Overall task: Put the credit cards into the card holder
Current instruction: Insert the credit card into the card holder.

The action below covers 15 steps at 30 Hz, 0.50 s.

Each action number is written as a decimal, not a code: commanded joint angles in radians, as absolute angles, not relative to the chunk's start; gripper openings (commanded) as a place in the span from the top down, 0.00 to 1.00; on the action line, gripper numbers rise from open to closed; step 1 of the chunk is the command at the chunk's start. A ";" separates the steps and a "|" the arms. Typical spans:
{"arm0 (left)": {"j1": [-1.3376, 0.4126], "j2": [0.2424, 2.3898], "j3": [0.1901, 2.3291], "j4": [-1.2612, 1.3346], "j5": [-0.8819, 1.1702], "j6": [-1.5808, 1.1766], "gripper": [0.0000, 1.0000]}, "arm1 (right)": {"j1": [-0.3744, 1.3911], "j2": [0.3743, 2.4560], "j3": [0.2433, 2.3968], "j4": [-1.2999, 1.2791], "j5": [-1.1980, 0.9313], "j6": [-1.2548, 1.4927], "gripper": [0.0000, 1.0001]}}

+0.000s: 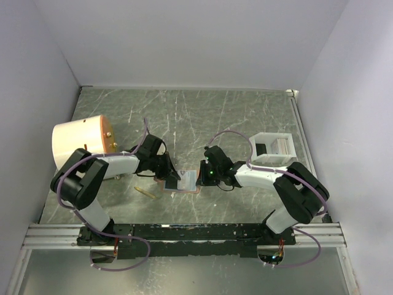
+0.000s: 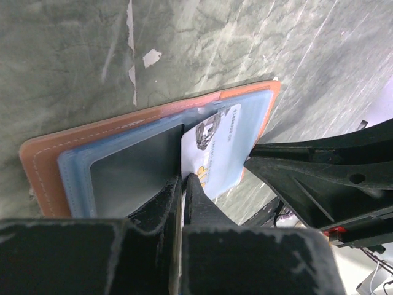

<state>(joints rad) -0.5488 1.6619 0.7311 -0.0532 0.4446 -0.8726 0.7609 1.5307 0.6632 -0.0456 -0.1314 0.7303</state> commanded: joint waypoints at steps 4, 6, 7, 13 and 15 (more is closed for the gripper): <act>-0.569 1.662 0.752 -0.094 0.387 -0.863 0.78 | 0.775 1.497 0.664 -0.042 -0.114 0.737 0.79; -0.569 1.633 0.752 -0.112 0.368 -0.861 0.65 | 0.774 1.481 0.672 -0.064 -0.097 0.729 0.75; -0.569 1.620 0.751 -0.115 0.361 -0.861 0.61 | 0.775 1.473 0.675 -0.070 -0.090 0.725 0.74; -0.569 1.590 0.749 -0.113 0.346 -0.864 0.50 | 0.772 1.469 0.693 -0.075 -0.070 0.718 0.73; -0.569 1.598 0.748 -0.111 0.349 -0.862 0.47 | 0.769 1.481 0.699 -0.067 -0.072 0.718 0.73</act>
